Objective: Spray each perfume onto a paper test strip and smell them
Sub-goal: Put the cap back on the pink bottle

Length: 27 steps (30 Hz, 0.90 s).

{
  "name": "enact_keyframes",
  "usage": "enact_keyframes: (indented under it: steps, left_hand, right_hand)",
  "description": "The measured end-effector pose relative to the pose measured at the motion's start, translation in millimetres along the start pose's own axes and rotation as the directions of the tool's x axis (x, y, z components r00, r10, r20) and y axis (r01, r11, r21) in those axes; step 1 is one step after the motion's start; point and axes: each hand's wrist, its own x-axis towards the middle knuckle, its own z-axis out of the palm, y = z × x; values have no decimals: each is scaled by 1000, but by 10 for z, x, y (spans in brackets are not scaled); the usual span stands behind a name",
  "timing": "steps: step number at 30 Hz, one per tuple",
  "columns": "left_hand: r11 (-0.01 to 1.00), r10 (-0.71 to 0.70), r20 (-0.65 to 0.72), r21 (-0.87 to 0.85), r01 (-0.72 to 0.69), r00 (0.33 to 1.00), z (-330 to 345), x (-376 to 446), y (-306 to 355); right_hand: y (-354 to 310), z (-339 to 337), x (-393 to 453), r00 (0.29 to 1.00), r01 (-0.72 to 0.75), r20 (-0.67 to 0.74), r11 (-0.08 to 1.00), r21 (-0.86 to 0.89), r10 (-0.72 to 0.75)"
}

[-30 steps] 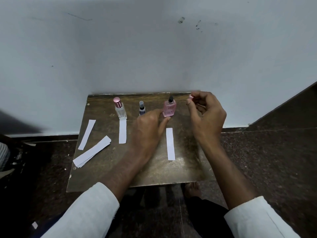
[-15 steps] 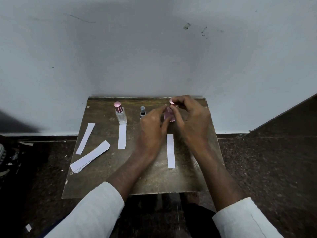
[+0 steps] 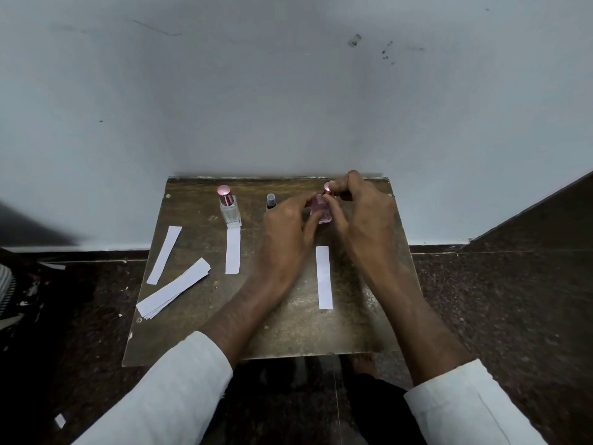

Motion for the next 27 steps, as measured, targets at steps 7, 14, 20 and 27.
enact_keyframes:
  steps: [7, 14, 20, 27]
  left_hand:
    - [982, -28, 110, 189, 6, 994, -156, -151, -33]
    - [923, 49, 286, 354, -153, 957, -244, -279, -33]
    - [844, 45, 324, 494, -210, 945, -247, -324, -39]
    - [782, 64, 339, 567, -258, 939, -257, -316, -28]
  right_hand:
    - [72, -48, -17, 998, -54, 18, 996, 71, 53]
    - [115, -95, -23, 990, -36, 135, 999, -12, 37]
    - [164, -11, -35, 980, 4, 196, 997, -79, 12]
    - [163, -34, 18, 984, -86, 157, 996, -28, 89]
